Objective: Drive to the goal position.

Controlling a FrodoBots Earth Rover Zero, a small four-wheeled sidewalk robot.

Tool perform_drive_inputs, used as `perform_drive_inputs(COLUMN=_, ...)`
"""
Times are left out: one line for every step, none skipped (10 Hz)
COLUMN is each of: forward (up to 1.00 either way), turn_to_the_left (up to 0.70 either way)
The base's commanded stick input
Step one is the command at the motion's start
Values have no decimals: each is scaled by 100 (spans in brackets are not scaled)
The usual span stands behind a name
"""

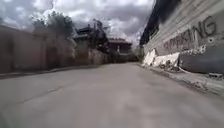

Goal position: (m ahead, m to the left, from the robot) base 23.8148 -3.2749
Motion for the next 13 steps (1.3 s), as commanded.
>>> perform_drive_inputs(forward=100, turn_to_the_left=-1)
perform_drive_inputs(forward=100, turn_to_the_left=-7)
perform_drive_inputs(forward=100, turn_to_the_left=-32)
perform_drive_inputs(forward=100, turn_to_the_left=-38)
perform_drive_inputs(forward=100, turn_to_the_left=-38)
perform_drive_inputs(forward=100, turn_to_the_left=-39)
perform_drive_inputs(forward=100, turn_to_the_left=-39)
perform_drive_inputs(forward=100, turn_to_the_left=-39)
perform_drive_inputs(forward=100, turn_to_the_left=-40)
perform_drive_inputs(forward=100, turn_to_the_left=-18)
perform_drive_inputs(forward=100, turn_to_the_left=0)
perform_drive_inputs(forward=100, turn_to_the_left=0)
perform_drive_inputs(forward=100, turn_to_the_left=0)
